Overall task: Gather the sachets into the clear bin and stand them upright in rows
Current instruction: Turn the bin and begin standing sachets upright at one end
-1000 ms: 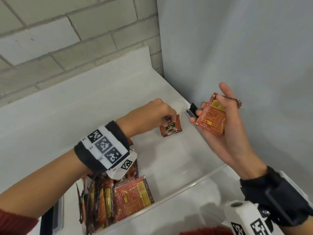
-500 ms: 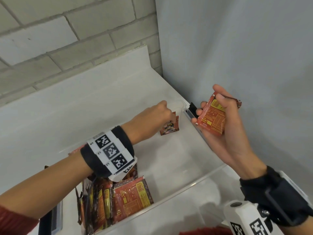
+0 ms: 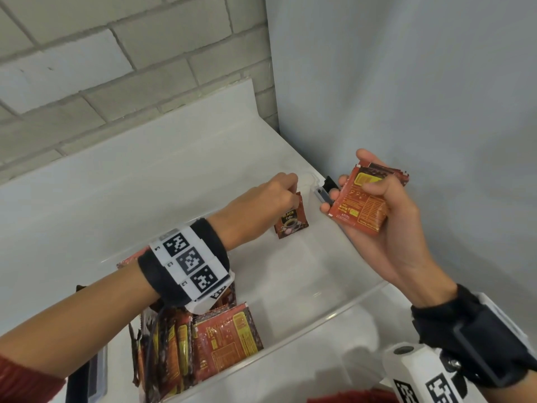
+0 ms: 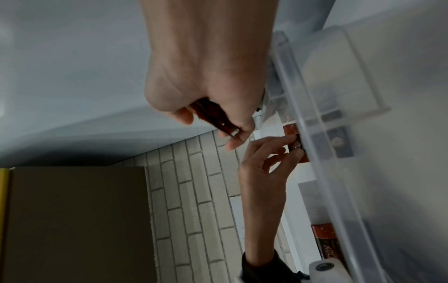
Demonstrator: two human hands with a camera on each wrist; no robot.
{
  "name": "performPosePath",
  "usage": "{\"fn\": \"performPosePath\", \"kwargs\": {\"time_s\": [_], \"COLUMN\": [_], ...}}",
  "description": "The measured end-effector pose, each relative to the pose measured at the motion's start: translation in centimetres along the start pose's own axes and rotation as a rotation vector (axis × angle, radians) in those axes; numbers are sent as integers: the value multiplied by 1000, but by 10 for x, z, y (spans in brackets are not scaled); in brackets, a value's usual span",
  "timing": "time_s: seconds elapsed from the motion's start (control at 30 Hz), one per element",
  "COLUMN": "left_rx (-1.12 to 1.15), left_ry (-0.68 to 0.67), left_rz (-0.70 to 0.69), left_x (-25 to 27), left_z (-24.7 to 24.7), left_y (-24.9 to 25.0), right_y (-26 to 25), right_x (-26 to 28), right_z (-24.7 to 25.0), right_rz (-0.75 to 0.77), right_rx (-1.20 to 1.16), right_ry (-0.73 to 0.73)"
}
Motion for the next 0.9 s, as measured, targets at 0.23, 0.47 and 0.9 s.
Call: {"fn": "performPosePath", "kwargs": {"time_s": [0.23, 0.47, 0.9], "left_rx": [51, 414, 1008], "left_ry": [103, 189, 182], "left_rz": [-28, 166, 318], "left_x": [-1, 0, 19], "left_z": [7, 52, 70], "left_y": [-2, -14, -3], "right_y": [6, 1, 3], "right_x": [1, 0, 2], "right_z": [-4, -3, -8], "right_rz": [-16, 31, 46], "right_rx": [140, 269, 260], "right_ry": [-5, 11, -1]}}
Point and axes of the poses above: each hand's wrist, its own x-axis away from the middle knuckle, its own z-axis out of the back of the hand, y = z × x, the point moved 10 cm from there along -x, towards the middle knuckle, and after that the axes turned 5 degrees about y, right-handed, at the moved point
